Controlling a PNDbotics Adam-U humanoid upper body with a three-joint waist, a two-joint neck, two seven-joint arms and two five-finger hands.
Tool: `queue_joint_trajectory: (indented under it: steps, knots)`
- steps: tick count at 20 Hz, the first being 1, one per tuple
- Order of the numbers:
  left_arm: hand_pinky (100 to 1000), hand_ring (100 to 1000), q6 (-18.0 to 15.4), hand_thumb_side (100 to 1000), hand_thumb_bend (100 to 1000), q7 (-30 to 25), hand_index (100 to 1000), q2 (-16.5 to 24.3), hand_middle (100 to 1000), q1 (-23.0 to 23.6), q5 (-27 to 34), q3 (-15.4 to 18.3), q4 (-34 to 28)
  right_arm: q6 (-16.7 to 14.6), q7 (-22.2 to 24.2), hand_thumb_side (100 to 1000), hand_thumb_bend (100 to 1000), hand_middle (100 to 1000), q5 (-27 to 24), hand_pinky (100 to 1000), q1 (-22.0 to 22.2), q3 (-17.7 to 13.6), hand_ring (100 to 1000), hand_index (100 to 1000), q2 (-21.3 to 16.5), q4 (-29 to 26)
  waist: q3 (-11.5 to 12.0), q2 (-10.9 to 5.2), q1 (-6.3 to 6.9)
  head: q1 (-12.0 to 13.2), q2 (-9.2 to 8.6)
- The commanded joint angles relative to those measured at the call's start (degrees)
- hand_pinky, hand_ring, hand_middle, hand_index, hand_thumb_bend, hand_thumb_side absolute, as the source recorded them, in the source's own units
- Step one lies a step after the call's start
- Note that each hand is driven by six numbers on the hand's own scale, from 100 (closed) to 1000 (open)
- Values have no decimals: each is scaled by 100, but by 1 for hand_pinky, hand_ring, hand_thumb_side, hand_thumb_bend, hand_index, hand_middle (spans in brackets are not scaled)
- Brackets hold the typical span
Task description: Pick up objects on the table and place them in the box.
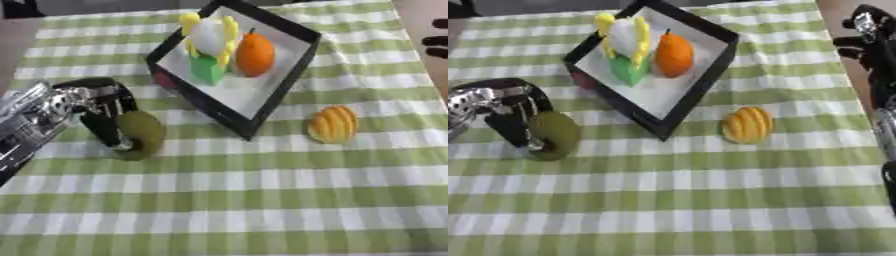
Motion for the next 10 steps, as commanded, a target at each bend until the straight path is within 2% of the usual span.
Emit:
queue_joint_trajectory:
  steps: [1,2,3,10]
  knots:
    - [648,611,108,100,502,-123,667,127,610,-74,-59,115,-74,12,-25,709,100,758,33,783,-52,-55,710,901,-145,-85,-2,-109,22,17,-10]
    - [648,611,107,100,502,-125,667,127,610,-74,-63,117,-75,12,-25,709,100,758,33,783,-52,-55,710,901,-145,-85,-2,-109,22,17,-10]
    - [615,576,101,100,489,-126,621,128,570,-76,-72,116,-80,12,-26,712,100,758,32,783,-49,-57,710,901,-145,-84,-4,-109,24,21,-10]
    - [612,575,-115,100,492,-229,629,280,574,-107,-337,319,-361,15,-30,711,100,758,27,783,-22,-70,709,901,-153,-80,12,-122,37,35,-10]
